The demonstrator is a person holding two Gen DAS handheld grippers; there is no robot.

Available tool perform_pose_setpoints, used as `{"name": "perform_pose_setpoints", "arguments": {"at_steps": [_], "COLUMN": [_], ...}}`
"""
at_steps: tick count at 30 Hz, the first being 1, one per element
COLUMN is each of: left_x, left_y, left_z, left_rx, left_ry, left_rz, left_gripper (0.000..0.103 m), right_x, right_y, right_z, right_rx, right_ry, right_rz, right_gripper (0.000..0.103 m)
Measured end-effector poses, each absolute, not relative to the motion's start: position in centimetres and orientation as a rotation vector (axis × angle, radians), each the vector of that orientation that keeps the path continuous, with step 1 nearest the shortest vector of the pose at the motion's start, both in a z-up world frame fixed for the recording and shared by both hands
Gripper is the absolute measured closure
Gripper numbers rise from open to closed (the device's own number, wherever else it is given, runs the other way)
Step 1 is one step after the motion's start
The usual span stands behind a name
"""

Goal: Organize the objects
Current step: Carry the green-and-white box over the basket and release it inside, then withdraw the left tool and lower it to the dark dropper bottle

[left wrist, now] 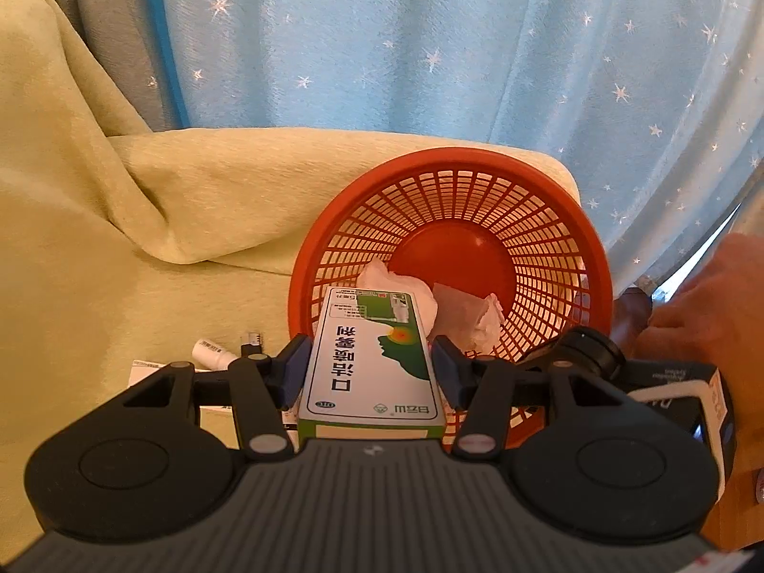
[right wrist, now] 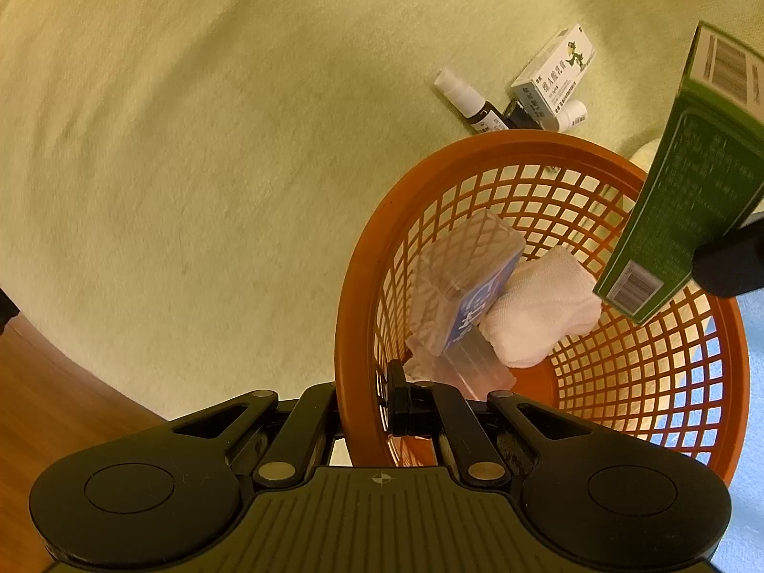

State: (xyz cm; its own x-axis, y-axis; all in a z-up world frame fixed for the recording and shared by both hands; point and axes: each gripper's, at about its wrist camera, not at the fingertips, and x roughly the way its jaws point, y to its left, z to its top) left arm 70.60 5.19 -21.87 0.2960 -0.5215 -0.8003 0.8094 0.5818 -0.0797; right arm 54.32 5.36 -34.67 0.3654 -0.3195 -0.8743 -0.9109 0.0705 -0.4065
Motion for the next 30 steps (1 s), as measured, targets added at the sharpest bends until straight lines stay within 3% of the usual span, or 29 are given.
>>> {"name": "perform_pose_setpoints", "arguments": {"at_steps": [19, 30], "left_x": [71.6, 71.9], "left_y": [2.6, 5.8], "left_z": [-22.2, -22.2], "left_rx": [0.308, 0.333], "left_ry": [0.859, 0.874], "left_rz": [-0.968, -0.900], "left_gripper": [0.052, 0.052], "right_x": [54.5, 54.8], "right_y": [5.4, 5.2], "right_z": [-34.6, -34.8], "right_rx": [-1.474, -1.470], "right_ry": [1.171, 1.170], "right_rz": [0.647, 0.648], "right_gripper": [0.103, 0.098]}}
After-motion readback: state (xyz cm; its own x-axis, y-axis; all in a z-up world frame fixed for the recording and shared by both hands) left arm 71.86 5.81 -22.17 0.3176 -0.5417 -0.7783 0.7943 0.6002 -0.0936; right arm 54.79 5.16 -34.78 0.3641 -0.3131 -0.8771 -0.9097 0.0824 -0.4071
